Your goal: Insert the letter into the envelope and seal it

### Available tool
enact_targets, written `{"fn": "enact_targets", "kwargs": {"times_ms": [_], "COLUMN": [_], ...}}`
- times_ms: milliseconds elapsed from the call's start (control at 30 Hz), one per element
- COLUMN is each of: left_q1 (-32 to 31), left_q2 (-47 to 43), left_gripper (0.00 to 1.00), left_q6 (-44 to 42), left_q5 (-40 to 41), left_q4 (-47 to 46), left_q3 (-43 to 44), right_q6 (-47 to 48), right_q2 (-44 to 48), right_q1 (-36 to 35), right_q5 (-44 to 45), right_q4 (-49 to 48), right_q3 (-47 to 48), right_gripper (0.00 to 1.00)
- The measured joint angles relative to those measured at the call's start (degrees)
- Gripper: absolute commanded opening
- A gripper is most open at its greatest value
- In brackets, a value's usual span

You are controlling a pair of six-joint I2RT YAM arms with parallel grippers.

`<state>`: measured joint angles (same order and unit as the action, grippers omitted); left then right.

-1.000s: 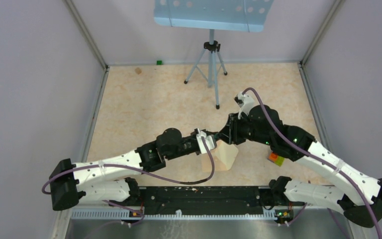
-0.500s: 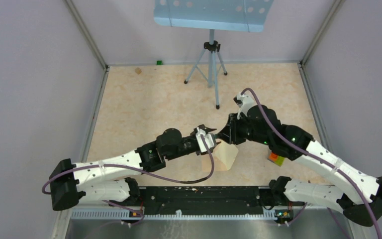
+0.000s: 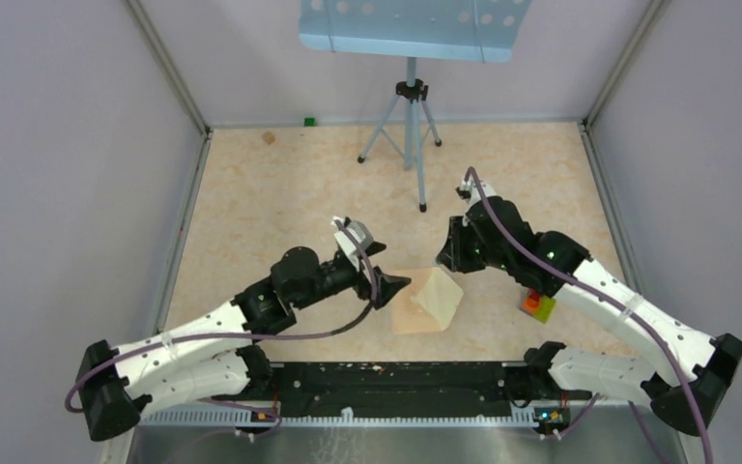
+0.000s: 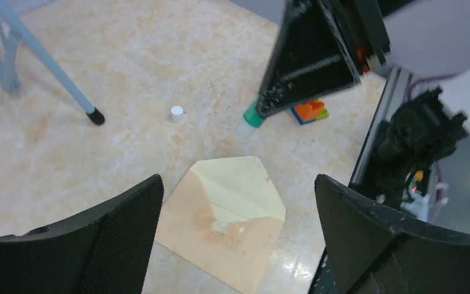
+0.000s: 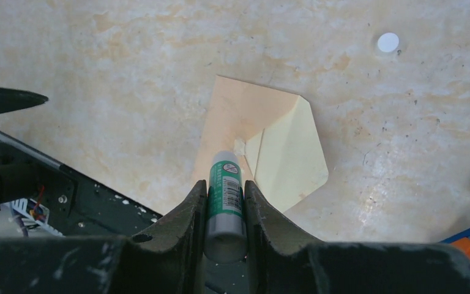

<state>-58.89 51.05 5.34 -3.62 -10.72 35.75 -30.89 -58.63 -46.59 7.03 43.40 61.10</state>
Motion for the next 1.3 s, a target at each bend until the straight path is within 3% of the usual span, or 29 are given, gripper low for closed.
{"fn": "enact_targets", "kwargs": {"times_ms": [100,167,233,433,833,1300], "left_q1": [6.2,9.7,12.1,18.0,19.4,19.3], "left_q2": [-0.4,1.1,3.5,16.0,37.6,46.8], "left_gripper": [0.67,0.41,0.25,0.03,0.0,0.0], "left_q6": [10.3,16.2,21.2,33.8,49.0,52.4], "left_q5": [-2.8,-4.4,-5.7,-11.9,-20.0,-19.0], "left_q4": [0.0,-0.4,-1.0,-2.9,-15.4,-16.5], "left_q3": [-0.5,-0.6,-0.5,-0.5,-3.1,-3.5], "right_q6": [0.4,0.7,0.9,1.3,1.1,0.2], "right_q2": [-1.9,-3.9,-5.7,-10.7,-19.9,-26.7], "right_q1": [0.6,0.6,0.6,0.6,-0.9,-1.5], "right_q5": [-0.1,-0.3,-0.5,-0.9,-0.4,0.8], "right_q4": [-0.6,-1.1,-1.6,-3.3,-6.1,-9.4], "right_q3": [-1.0,-1.4,-1.9,-2.2,-2.3,-3.4], "right_gripper": [0.0,0.0,0.0,0.0,0.0,0.0]}}
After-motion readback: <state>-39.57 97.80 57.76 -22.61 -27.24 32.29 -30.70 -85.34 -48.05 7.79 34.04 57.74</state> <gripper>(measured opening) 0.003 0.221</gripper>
